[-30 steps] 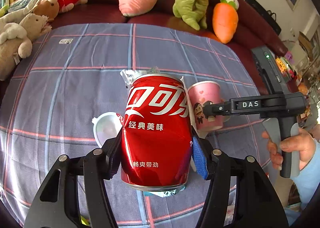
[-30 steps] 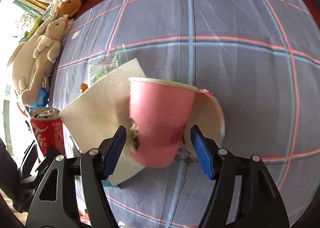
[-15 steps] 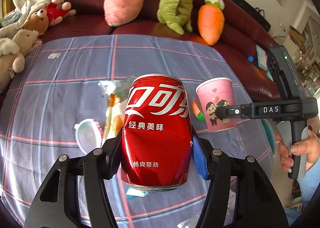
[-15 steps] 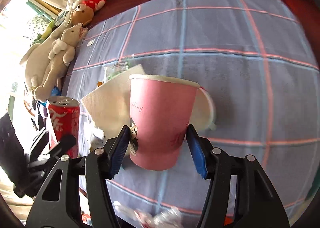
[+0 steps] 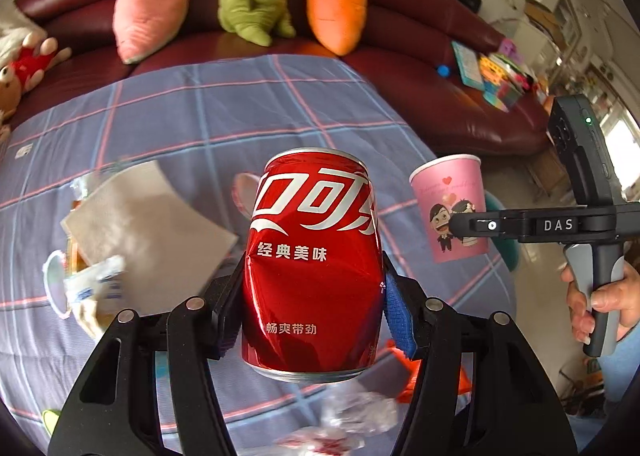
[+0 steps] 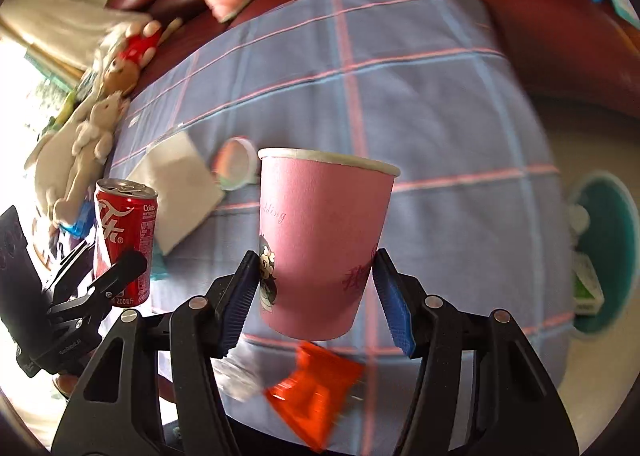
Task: Collect trash
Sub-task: 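Carry the can and cup over the teal bin and open both tools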
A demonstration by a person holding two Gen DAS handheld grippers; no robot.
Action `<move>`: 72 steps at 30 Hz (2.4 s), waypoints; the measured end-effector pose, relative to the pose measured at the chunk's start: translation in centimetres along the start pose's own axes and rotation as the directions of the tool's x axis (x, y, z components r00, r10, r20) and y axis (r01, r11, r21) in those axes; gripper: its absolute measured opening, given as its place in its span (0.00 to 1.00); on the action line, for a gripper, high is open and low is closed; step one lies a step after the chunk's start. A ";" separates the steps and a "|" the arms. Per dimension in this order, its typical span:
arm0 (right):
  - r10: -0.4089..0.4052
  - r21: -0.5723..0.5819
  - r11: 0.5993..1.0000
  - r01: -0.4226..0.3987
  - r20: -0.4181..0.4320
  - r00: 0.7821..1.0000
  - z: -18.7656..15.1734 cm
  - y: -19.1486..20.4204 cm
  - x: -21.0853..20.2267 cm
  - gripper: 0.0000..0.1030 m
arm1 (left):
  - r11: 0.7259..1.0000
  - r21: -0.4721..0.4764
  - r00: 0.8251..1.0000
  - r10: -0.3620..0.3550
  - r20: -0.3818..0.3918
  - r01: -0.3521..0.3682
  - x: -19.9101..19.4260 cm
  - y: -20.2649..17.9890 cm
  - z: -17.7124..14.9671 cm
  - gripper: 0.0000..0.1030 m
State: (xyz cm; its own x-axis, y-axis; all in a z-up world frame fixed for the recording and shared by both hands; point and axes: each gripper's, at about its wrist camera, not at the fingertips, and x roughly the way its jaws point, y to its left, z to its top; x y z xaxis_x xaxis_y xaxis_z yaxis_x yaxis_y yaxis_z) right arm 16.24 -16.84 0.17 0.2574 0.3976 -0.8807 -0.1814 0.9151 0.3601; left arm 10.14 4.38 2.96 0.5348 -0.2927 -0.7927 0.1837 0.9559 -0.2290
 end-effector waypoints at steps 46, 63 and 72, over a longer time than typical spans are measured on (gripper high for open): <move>-0.231 0.512 0.851 0.114 0.171 0.958 -10.3 -35.2 -12.0 0.55 | 0.902 0.360 0.944 -0.129 -0.302 0.238 22.6 -33.3 4.8 0.75; -0.214 0.472 0.872 0.127 0.136 0.967 -7.9 -34.2 -9.8 0.55 | 0.930 0.300 0.950 -0.125 -0.287 0.213 20.9 -29.2 4.4 0.87; -0.170 0.394 0.911 0.123 0.086 0.982 -5.2 -31.5 -7.2 0.69 | 0.945 0.259 0.955 -0.127 -0.269 0.199 19.8 -26.7 4.7 0.87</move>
State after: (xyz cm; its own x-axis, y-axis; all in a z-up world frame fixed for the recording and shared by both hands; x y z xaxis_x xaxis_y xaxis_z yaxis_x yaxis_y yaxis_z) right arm 15.21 -48.90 -6.48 0.3655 0.2403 -0.8993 0.2407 0.9088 0.3407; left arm 19.68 -27.08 -4.01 0.2657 -0.3946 -0.8796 0.4936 0.8394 -0.2275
